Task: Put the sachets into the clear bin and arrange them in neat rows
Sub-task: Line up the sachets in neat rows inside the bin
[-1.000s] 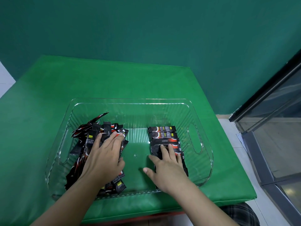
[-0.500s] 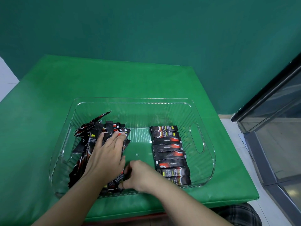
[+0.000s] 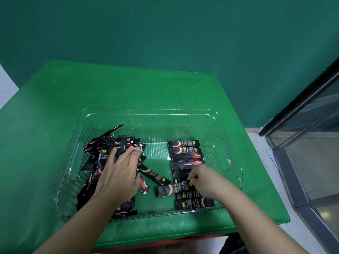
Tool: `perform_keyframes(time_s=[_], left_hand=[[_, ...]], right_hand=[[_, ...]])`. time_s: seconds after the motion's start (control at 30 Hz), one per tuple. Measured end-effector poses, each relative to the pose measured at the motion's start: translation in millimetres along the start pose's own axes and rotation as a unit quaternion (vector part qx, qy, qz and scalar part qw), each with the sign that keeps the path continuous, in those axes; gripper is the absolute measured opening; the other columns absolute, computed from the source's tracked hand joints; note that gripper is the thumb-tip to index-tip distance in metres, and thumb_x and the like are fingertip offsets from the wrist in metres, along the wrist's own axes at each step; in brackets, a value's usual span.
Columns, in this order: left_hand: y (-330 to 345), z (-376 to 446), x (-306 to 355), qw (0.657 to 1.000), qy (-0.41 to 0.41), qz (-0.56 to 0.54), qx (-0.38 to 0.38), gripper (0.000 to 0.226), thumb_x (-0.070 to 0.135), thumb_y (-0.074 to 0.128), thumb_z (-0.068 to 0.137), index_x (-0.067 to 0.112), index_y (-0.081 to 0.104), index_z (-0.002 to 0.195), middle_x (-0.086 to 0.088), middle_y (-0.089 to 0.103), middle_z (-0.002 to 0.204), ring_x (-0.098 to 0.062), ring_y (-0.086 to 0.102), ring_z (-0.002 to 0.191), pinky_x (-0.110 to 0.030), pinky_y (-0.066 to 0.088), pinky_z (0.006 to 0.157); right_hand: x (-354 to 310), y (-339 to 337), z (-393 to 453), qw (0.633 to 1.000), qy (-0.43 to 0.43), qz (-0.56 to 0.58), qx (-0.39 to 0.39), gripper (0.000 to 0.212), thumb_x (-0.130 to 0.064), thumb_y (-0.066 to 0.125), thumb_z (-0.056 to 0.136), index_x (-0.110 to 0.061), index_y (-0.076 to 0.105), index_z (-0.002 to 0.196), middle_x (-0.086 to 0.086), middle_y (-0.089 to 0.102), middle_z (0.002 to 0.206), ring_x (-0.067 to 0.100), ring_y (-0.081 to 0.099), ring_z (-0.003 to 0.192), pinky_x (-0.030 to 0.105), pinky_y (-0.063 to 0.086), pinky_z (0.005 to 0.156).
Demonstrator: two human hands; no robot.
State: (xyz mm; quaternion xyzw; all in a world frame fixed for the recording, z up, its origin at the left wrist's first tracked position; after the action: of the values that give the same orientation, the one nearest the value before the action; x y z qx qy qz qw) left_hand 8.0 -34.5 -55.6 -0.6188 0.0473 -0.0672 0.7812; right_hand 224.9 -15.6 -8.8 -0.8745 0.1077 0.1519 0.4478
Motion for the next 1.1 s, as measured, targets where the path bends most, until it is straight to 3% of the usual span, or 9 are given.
perform_keyframes(time_s=[0.1, 0.2, 0.27, 0.37, 0.43, 0.53, 0.67, 0.83, 1.1], left_hand=[[0, 0, 0, 1.000, 0.006, 0.000, -0.014, 0.070, 0.026, 0.082, 0.060, 0.010, 0.057, 0.124, -0.004, 0.064, 0.124, -0.020, 0.054, 0.124, -0.047, 0.015, 0.107], [0, 0, 0, 0.999, 0.024, 0.005, -0.037, 0.058, 0.028, 0.071, 0.068, 0.025, 0.059, 0.124, -0.003, 0.061, 0.129, -0.021, 0.053, 0.125, -0.050, 0.015, 0.107], [1, 0, 1, 0.998, 0.035, 0.015, -0.055, 0.049, 0.030, 0.062, 0.070, 0.036, 0.064, 0.119, -0.007, 0.059, 0.131, -0.025, 0.054, 0.125, -0.052, 0.016, 0.105], [3, -1, 0, 0.994, 0.053, 0.042, -0.081, 0.035, 0.033, 0.051, 0.074, 0.045, 0.071, 0.101, -0.012, 0.060, 0.129, -0.030, 0.054, 0.123, -0.054, 0.018, 0.105], [4, -1, 0, 0.993, 0.056, 0.050, -0.093, 0.039, 0.036, 0.039, 0.078, 0.047, 0.072, 0.096, -0.012, 0.060, 0.130, -0.030, 0.054, 0.124, -0.054, 0.018, 0.106], [4, -1, 0, 0.992, 0.054, 0.056, -0.095, 0.042, 0.037, 0.035, 0.078, 0.047, 0.073, 0.094, -0.010, 0.060, 0.130, -0.029, 0.054, 0.124, -0.052, 0.017, 0.107], [3, 1, -1, 0.993, 0.050, 0.050, -0.094, 0.041, 0.038, 0.035, 0.078, 0.045, 0.073, 0.092, -0.009, 0.060, 0.130, -0.028, 0.054, 0.124, -0.051, 0.017, 0.107], [4, 1, -1, 0.994, 0.052, 0.050, -0.086, 0.041, 0.038, 0.035, 0.078, 0.044, 0.074, 0.091, -0.009, 0.060, 0.130, -0.028, 0.053, 0.125, -0.051, 0.016, 0.107], [4, 1, -1, 0.994, 0.054, 0.058, -0.079, 0.041, 0.038, 0.035, 0.077, 0.044, 0.074, 0.091, -0.009, 0.061, 0.128, -0.027, 0.054, 0.124, -0.049, 0.015, 0.108]], right_hand=[[8, -8, -1, 0.999, 0.022, -0.048, 0.003, 0.035, 0.002, 0.041, 0.092, -0.012, 0.064, 0.115, 0.007, 0.065, 0.104, 0.010, 0.050, 0.063, 0.018, 0.032, 0.047], [9, -5, 1, 0.997, 0.039, -0.068, 0.002, 0.036, 0.004, 0.040, 0.091, -0.009, 0.062, 0.116, 0.009, 0.064, 0.112, 0.021, 0.060, 0.093, 0.027, 0.050, 0.073], [8, -4, -1, 0.996, 0.049, -0.076, 0.004, 0.036, 0.005, 0.039, 0.090, -0.007, 0.060, 0.116, 0.009, 0.062, 0.114, 0.023, 0.059, 0.100, 0.032, 0.051, 0.086], [2, -9, -8, 0.993, 0.056, -0.106, 0.007, 0.040, 0.010, 0.038, 0.086, -0.004, 0.057, 0.118, 0.011, 0.059, 0.117, 0.025, 0.058, 0.105, 0.029, 0.048, 0.086], [-1, -14, -12, 0.989, 0.063, -0.133, 0.023, 0.038, 0.012, 0.040, 0.085, 0.002, 0.055, 0.118, 0.015, 0.056, 0.122, 0.027, 0.058, 0.106, 0.027, 0.045, 0.082], [-7, -11, -15, 0.981, 0.078, -0.172, 0.040, 0.047, 0.011, 0.045, 0.085, 0.006, 0.042, 0.131, 0.021, 0.040, 0.133, 0.028, 0.053, 0.114, 0.029, 0.047, 0.091], [-21, 8, -20, 0.980, -0.006, -0.190, 0.050, 0.065, 0.009, 0.048, 0.080, -0.010, 0.031, 0.140, 0.016, 0.030, 0.131, 0.030, 0.042, 0.117, 0.034, 0.043, 0.097], [-21, 37, -20, 0.979, -0.058, -0.193, -0.007, 0.063, -0.006, 0.045, 0.090, -0.031, 0.027, 0.145, 0.006, 0.025, 0.137, 0.028, 0.024, 0.127, 0.040, 0.036, 0.105], [-14, 44, -17, 0.981, -0.035, -0.189, -0.032, 0.050, -0.037, 0.037, 0.100, -0.025, 0.024, 0.147, 0.006, 0.015, 0.150, 0.031, 0.019, 0.136, 0.047, 0.031, 0.109]])
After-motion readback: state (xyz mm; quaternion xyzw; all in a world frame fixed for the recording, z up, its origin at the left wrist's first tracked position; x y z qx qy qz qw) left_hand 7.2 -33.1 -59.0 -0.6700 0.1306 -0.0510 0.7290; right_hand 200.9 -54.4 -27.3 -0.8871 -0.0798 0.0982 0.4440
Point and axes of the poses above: each hand's wrist, its own z-axis towards the middle knuckle, its own y-axis out of the palm, x = y × z, the point moved 4 cm from there along z, towards the middle knuckle
